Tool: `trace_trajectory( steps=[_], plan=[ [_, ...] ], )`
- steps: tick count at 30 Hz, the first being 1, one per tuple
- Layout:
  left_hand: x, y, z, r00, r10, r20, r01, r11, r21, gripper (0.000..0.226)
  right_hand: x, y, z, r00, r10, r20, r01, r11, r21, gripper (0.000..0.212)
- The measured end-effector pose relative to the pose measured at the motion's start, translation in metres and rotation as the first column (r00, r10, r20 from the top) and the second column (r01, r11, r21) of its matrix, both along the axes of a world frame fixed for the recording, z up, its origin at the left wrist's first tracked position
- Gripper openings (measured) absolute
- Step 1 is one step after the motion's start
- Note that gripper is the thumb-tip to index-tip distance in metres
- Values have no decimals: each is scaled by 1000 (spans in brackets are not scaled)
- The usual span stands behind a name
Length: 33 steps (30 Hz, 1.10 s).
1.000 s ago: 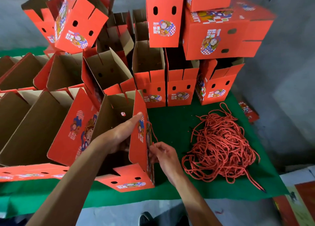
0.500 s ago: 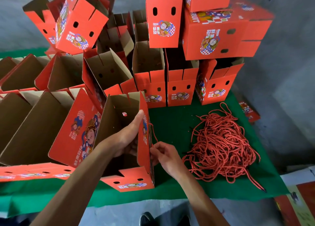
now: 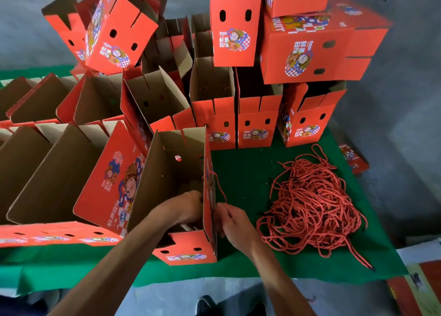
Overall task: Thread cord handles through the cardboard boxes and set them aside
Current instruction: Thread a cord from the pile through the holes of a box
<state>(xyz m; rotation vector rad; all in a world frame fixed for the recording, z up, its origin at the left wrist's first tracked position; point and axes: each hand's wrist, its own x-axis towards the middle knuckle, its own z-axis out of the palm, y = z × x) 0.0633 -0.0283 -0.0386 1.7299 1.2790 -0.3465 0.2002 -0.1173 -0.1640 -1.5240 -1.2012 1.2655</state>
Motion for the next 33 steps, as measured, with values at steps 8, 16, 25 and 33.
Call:
trace_trajectory(
  steps=[8,16,25,33],
  plan=[
    [-14,7,-2,998,0,-55,22,917,399,23,67,5,-65,688,-119,716,401,885,-238,38],
    [-77,49,60,953,-273,-133,268,552,789,54,82,6,-64,583,-97,807,393,903,-175,25],
    [-93,71,74,887,-410,-211,412,500,762,13,73,25,-37,726,-304,617,356,934,42,20],
    [-48,60,72,899,-429,-89,323,513,795,16,119,9,-19,590,-785,187,786,612,90,19]
  ],
)
